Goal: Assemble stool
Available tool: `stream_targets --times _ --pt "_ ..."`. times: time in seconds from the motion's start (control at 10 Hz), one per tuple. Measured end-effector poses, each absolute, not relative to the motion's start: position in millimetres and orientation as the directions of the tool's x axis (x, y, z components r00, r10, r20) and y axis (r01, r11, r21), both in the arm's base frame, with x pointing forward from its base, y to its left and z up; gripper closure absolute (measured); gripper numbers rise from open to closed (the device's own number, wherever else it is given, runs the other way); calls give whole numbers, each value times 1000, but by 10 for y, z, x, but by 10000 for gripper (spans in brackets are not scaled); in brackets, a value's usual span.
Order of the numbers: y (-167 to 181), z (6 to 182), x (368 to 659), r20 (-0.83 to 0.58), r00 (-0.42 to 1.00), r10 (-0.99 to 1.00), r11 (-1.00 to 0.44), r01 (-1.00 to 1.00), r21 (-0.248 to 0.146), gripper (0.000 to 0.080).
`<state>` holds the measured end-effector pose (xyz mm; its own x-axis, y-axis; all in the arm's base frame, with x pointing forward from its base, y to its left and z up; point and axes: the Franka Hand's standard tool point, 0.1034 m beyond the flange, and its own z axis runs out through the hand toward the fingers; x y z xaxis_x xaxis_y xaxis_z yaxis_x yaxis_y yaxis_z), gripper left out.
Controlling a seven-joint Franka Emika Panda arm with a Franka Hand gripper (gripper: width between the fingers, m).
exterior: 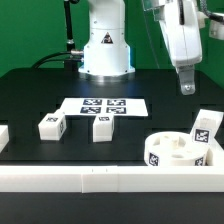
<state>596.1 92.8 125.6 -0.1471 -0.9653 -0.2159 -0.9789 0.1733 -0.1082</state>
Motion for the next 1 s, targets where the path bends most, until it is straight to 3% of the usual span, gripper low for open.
stream_targets --times 0.4,0.5,0.7,1.0 --pt "906 1233 5944 -211 -127 -969 153 -982 -109 151" --pt "748 1162 5871 -185 -4 -983 27 -992 -121 151" --pt "339 1000 5759 -145 60 -988 -42 -992 -120 151" --pt "348 978 5756 -126 155 -980 -138 -981 -138 151"
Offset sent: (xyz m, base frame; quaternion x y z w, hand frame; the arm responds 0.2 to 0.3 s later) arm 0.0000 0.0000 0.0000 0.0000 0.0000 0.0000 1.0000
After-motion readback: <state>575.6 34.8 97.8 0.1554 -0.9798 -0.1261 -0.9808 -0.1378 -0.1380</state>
